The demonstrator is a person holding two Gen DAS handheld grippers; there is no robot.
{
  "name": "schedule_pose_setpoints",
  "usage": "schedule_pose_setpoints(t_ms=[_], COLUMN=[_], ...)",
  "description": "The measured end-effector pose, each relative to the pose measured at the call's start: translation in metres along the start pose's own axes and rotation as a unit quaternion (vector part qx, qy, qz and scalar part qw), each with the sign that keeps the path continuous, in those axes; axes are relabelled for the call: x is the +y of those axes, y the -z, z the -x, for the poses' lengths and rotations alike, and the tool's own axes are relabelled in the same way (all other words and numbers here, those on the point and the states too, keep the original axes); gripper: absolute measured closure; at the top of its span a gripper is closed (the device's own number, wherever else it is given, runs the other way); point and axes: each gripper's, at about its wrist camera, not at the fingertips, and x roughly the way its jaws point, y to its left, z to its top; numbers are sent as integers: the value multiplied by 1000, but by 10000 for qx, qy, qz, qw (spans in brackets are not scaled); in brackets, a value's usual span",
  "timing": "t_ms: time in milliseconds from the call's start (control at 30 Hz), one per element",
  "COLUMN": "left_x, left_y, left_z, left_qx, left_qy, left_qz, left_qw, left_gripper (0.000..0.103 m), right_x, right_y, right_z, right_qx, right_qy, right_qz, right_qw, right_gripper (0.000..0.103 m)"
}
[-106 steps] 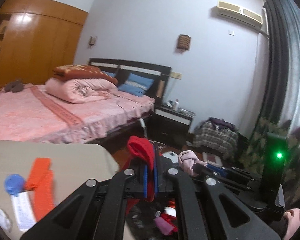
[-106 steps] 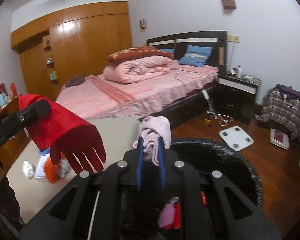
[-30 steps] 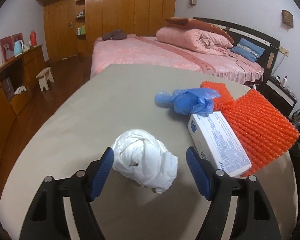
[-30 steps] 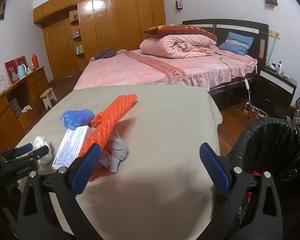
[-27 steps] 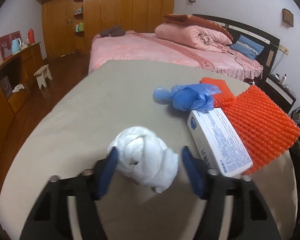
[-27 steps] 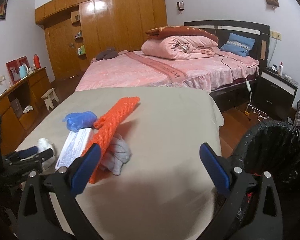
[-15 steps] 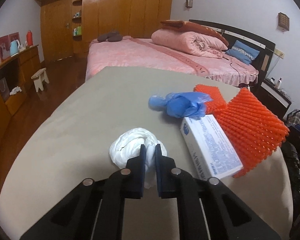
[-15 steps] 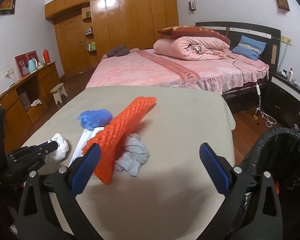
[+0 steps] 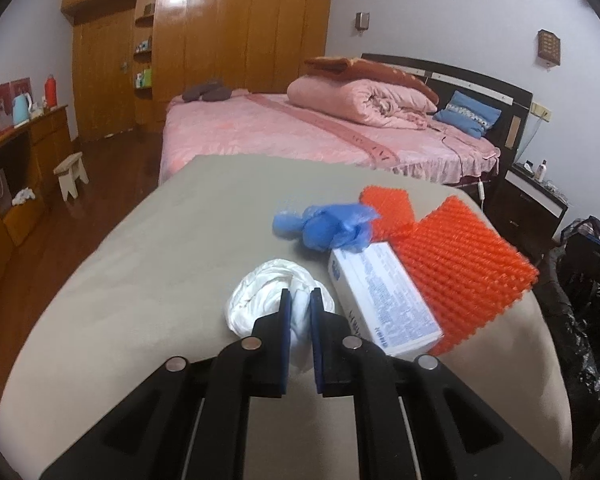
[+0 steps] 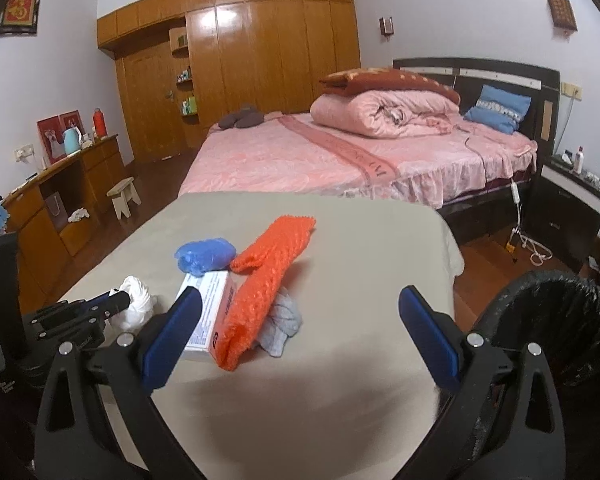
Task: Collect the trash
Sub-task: 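Grasp the orange mesh sleeve with the right tool while the left tool holds the white cloth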
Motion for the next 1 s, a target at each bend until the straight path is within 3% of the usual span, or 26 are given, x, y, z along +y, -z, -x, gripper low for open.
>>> schedule_pose_setpoints(t_ms=[200,367,433,467,533,567,1000], left_x=[-4,-4,-3,-3,-3,-3,-25], left_y=[-3,-6,-7,-7,-8,-9,-32], left_z=[2,7,8,8,7,8,35], left_qx=[-75,-146,-158,-156,-153,-158,-536], left_qy=[30,17,10,8,15,17,237], left_qz=[-5,-15,-6,-8,-4,-8,-83], left_qw=[10000,9999,9999,9999,9999,9999,9982], left_gripper=[94,94,94,94,94,94,94], right_x=[8,19,23,24,25,26,16], right_y=[-1,6,10,13,17,18,-5], right_z=[-10,-34,-44,-47,-52,-52,-9], right_qx=[130,419,587,644,799,822,378], right_qy=[-196,-289,-350,-385,-480,-534,-881], right_qz=[-39,37,51,55,64,72,11], right_qw=[9997,9987,9976,9972,9956,9952,9954], right_gripper=[12,33,52,57,83,89,91])
